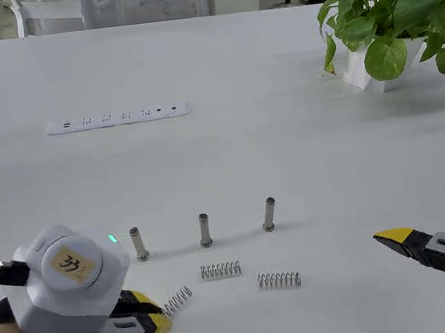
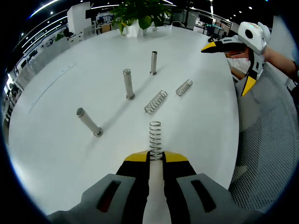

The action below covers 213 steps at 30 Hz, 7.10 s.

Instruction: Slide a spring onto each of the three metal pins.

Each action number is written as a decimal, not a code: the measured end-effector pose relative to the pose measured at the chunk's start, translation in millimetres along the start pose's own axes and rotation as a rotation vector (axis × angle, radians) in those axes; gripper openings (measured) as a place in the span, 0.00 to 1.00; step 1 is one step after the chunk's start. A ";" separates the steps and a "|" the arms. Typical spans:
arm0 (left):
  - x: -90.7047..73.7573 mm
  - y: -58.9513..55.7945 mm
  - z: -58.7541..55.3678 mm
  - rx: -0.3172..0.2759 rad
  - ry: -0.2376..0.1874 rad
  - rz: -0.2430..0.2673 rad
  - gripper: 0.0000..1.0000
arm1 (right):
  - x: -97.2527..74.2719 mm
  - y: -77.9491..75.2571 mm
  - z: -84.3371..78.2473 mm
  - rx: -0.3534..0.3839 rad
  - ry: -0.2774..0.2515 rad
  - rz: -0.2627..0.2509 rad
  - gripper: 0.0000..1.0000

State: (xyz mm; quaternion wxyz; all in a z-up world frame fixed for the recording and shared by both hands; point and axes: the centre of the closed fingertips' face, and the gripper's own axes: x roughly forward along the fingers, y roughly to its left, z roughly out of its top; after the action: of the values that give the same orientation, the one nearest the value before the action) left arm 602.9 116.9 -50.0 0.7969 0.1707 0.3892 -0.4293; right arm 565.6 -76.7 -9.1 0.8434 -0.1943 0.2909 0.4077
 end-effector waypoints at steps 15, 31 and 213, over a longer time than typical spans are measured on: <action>-3.3 -24.6 43.3 0.048 -0.205 -0.043 0.07 | 1.8 4.8 24.7 0.011 -0.046 0.052 0.93; -8.3 -63.4 60.2 0.170 -0.293 -0.155 0.06 | 10.9 29.2 60.4 0.021 -0.111 0.218 0.60; -58.7 2.9 18.8 -0.185 -0.436 0.129 0.95 | 76.3 76.3 138.0 -0.752 0.185 0.642 0.07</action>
State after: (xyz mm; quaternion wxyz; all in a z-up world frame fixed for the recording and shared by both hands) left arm 594.9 139.5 6.8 0.9000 0.0246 0.2339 -0.3669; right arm 588.4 90.3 38.7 0.5176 -0.4209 0.2423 0.7044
